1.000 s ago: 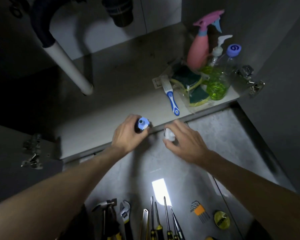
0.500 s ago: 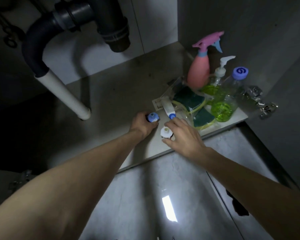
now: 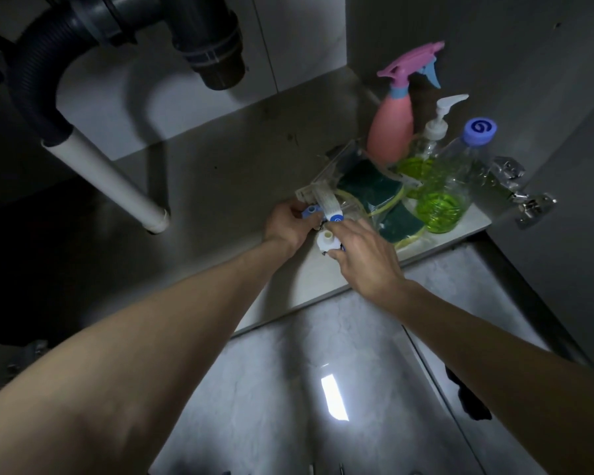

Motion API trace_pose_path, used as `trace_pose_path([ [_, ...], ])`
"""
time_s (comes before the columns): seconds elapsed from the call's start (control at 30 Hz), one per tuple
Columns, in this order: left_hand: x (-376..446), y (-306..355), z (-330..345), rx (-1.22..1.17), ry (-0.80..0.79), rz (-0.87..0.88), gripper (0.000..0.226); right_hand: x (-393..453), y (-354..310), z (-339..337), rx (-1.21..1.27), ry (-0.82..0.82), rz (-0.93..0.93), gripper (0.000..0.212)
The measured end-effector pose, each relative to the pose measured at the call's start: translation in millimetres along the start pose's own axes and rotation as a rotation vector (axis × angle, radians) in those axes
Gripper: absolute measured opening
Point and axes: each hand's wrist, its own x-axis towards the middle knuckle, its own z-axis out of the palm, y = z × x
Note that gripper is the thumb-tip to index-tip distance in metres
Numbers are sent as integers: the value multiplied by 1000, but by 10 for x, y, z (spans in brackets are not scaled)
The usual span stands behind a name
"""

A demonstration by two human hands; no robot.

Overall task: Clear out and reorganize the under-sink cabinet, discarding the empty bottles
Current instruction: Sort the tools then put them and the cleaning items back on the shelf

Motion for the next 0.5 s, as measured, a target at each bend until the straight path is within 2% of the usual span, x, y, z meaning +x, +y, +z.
trace_pose_path([
  [0.1, -48, 17, -25, 8, -21, 20, 26, -53, -12, -31, 49, 7, -9, 47],
  [0.2, -154, 2, -73, 44, 16, 39, 34, -201, 2, -81, 161, 94, 7, 37],
  [0.33, -560, -116, -106, 76, 163, 80, 11, -635, 36, -173, 268, 178, 2, 20],
  [0.4, -874, -217, -43, 11, 173, 72, 7, -938, 87, -206, 231, 124, 5, 17],
  [0.5, -1450, -416, 163, -139, 76, 93, 16, -1440, 238, -254, 153, -130, 40, 16],
])
